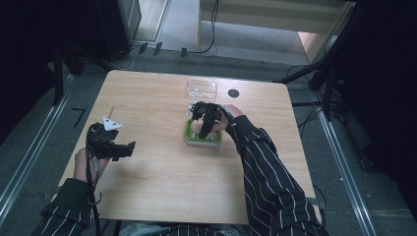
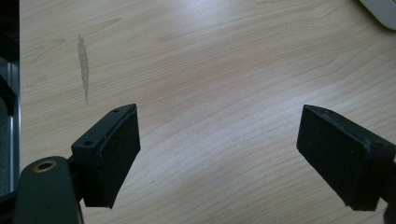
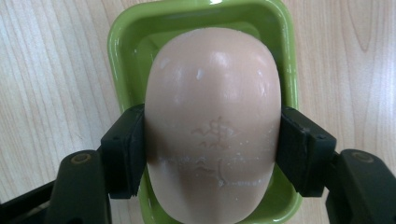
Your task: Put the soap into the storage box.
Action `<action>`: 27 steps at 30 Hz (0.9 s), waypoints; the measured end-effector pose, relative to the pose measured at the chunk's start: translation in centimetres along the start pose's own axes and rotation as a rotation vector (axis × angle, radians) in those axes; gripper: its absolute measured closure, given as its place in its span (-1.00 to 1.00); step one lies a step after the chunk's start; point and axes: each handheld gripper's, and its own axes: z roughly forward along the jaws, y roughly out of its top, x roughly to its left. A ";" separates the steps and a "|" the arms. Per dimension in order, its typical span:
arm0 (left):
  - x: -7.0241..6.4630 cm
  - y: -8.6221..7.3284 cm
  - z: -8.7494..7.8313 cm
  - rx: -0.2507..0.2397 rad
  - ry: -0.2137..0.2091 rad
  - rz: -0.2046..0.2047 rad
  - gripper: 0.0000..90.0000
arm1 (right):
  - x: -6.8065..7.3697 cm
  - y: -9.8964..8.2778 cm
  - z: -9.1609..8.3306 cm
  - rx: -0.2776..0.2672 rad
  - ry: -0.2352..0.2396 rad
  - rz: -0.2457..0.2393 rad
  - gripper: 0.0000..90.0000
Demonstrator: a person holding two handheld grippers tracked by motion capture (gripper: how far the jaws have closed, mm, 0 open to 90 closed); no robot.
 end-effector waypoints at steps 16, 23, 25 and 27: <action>0.1 0.0 0.0 0.001 0.000 -0.003 -0.68 | -0.5 -0.7 1.3 -0.051 0.018 0.011 -0.26; 0.0 0.0 0.0 0.001 0.000 -0.003 -0.68 | -0.4 -1.0 1.7 -0.086 0.031 0.009 -0.26; 0.0 0.0 0.0 0.001 0.000 -0.004 -0.68 | -0.4 -1.0 1.7 -0.090 0.030 0.008 -0.26; 0.1 0.0 0.0 0.001 0.000 -0.003 -0.68 | -0.5 -1.1 1.7 -0.092 0.030 0.001 -0.26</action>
